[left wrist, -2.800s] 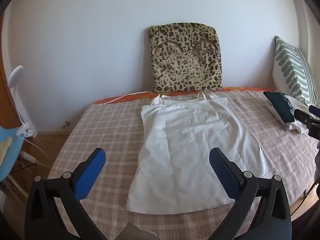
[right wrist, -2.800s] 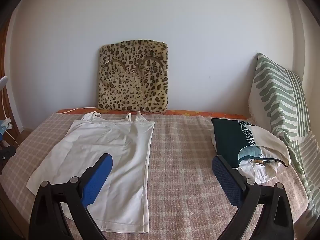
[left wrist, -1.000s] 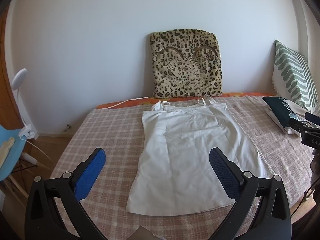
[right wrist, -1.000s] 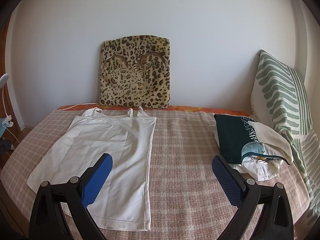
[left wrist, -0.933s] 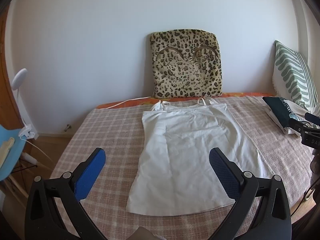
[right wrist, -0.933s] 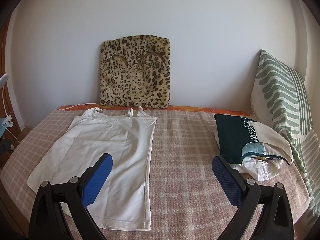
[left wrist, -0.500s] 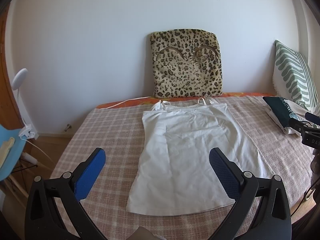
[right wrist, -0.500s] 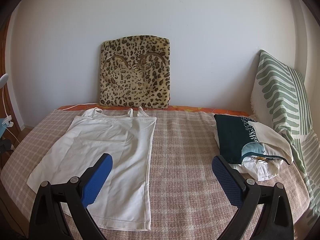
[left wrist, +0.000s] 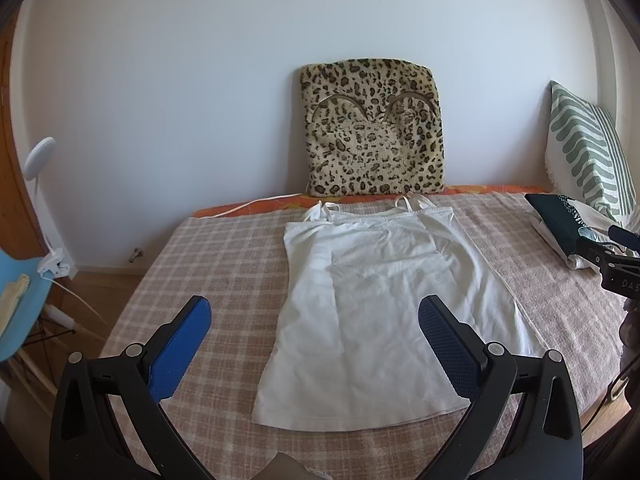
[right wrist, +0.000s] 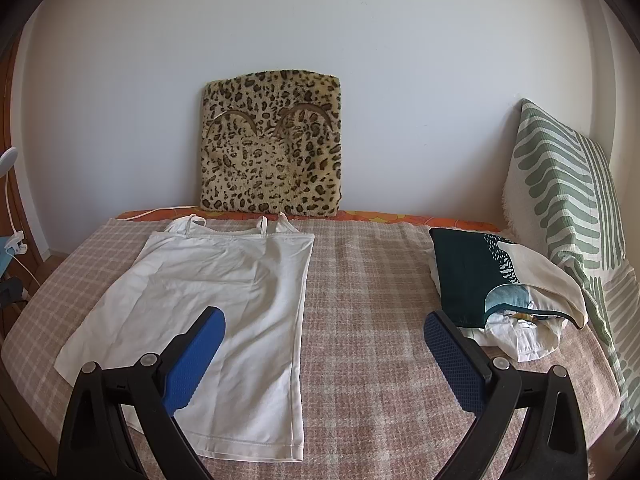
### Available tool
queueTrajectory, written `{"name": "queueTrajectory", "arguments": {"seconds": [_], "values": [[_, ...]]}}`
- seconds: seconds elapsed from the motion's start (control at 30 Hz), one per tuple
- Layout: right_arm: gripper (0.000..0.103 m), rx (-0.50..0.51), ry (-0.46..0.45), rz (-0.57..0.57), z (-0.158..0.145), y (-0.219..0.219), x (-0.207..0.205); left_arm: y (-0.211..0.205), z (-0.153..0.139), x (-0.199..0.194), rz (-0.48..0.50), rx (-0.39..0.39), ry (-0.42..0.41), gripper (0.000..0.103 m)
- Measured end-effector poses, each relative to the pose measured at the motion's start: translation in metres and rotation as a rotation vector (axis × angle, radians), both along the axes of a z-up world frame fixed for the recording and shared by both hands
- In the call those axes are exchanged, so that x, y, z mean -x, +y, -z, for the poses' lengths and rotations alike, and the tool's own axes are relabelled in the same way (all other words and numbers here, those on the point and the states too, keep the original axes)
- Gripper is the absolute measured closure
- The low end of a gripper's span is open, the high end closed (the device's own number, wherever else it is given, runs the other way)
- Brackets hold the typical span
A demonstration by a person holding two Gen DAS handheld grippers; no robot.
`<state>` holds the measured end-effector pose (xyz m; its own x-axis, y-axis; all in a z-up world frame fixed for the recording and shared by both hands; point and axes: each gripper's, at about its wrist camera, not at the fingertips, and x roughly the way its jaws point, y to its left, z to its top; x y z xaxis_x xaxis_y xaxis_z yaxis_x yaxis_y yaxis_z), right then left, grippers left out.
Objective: Fold small clothes
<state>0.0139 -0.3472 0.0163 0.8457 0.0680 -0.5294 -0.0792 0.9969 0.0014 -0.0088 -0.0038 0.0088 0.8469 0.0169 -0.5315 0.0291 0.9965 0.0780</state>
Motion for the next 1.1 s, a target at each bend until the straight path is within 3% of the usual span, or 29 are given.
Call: {"name": "queueTrajectory", "arguments": {"seconds": [0.37, 0.6, 0.8, 0.97, 1.03, 1.1], "values": [[0.002, -0.002, -0.002, -0.006, 0.002, 0.004, 0.001, 0.002, 0.003, 0.000, -0.001, 0.003, 0.015, 0.000], [0.003, 0.012, -0.026, -0.031, 0.002, 0.019, 0.002, 0.026, 0.018, -0.011, -0.012, 0.075, 0.098, 0.000], [0.003, 0.014, -0.035, -0.038, -0.001, 0.025, -0.004, 0.058, 0.029, -0.012, -0.030, 0.185, 0.153, 0.001], [0.017, -0.069, 0.012, -0.112, 0.009, 0.031, -0.017, 0.073, 0.040, -0.007, 0.009, 0.221, 0.135, 0.011], [0.027, -0.120, 0.034, -0.142, 0.011, 0.034, -0.023, 0.081, 0.046, -0.009, 0.008, 0.255, 0.166, 0.014], [0.028, -0.157, 0.052, -0.164, 0.011, 0.039, -0.029, 0.089, 0.054, -0.012, 0.012, 0.303, 0.202, 0.024]]}}
